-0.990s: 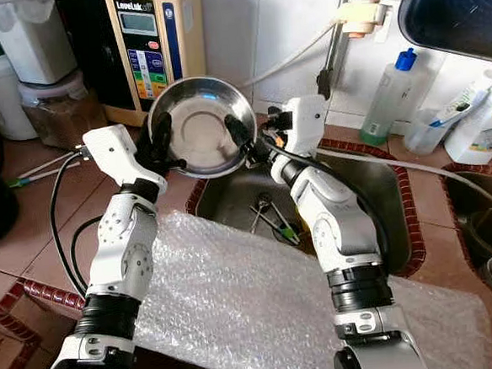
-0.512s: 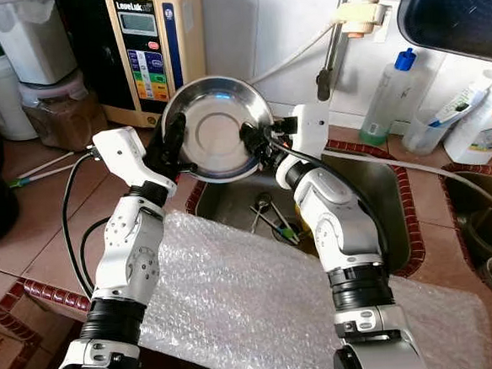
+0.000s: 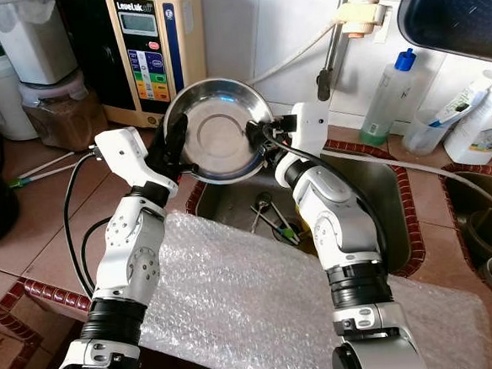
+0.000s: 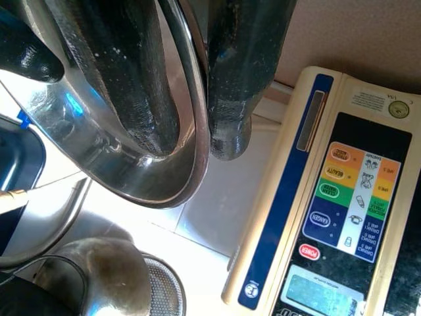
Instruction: Kitchen organization
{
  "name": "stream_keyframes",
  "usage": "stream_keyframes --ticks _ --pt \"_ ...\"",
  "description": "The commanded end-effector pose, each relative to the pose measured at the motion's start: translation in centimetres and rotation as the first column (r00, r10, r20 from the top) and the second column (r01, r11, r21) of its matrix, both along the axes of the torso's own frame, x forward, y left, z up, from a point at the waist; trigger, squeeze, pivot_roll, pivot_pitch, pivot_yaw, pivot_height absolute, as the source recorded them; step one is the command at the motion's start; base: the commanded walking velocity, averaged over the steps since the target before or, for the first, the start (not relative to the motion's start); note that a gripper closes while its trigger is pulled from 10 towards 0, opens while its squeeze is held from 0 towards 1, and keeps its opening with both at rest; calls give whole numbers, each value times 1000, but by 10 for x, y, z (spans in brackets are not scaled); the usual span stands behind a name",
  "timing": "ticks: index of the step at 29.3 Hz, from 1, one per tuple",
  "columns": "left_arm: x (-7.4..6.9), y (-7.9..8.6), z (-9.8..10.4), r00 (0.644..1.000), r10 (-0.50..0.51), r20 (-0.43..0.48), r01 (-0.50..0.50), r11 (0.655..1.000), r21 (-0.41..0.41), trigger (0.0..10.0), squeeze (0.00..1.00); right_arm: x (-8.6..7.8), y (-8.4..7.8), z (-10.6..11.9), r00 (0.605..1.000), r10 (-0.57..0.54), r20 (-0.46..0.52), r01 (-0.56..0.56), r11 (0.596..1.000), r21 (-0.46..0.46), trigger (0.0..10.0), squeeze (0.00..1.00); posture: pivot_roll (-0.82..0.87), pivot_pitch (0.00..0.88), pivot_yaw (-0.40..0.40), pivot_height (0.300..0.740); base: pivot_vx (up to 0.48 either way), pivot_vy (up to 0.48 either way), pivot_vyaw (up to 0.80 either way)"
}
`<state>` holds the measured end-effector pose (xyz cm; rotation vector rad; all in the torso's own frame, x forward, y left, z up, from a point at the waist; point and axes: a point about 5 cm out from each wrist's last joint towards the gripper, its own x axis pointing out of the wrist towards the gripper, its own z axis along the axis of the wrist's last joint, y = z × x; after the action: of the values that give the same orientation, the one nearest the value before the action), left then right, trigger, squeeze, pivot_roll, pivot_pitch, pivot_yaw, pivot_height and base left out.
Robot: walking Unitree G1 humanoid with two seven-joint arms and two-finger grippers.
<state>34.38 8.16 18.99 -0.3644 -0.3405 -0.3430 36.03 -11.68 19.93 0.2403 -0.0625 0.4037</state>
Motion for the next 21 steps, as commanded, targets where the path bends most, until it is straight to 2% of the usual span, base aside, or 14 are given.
stream_keyframes --ticks 1,13,14,15,16,17,18,21 --pt "-2 0 7 999 -3 40 2 1000 4 0 0 3 -7 -1 999 -35 -15 35 999 0 0 0 48 0 -43 740 0 0 0" --pt "0 2 10 999 16 43 -16 1000 12 0 0 3 -10 -2 999 -42 -19 41 999 -6 0 0 49 0 -42 740 0 0 0" --pt "0 0 10 999 13 40 -14 1000 21 4196 0 3 -10 -2 999 -43 -19 43 999 -5 0 0 48 0 -41 740 0 0 0" --pt "-1 -1 9 999 5 38 -6 1000 21 7686 0 3 -10 -2 999 -44 -18 44 999 -4 0 0 48 0 -41 740 0 0 0" --pt "-2 -3 8 999 -5 34 4 1000 23 10000 0 3 -10 -2 999 -45 -19 45 999 -4 0 0 48 0 -41 740 0 0 0" --pt "-2 -5 8 999 -16 32 15 999 29 10000 180 3 -10 -2 999 -45 -19 45 999 -3 0 0 48 0 -42 740 0 0 0" --pt "-4 -8 7 998 -49 37 47 998 36 10000 1000 3 -10 -2 999 -46 -19 46 999 -3 0 0 47 0 -42 740 0 0 0" --pt "-9 -19 5 990 -139 34 138 990 40 10000 1000 3 -10 -2 999 -48 -20 48 999 -2 0 0 48 0 -43 740 0 0 0"
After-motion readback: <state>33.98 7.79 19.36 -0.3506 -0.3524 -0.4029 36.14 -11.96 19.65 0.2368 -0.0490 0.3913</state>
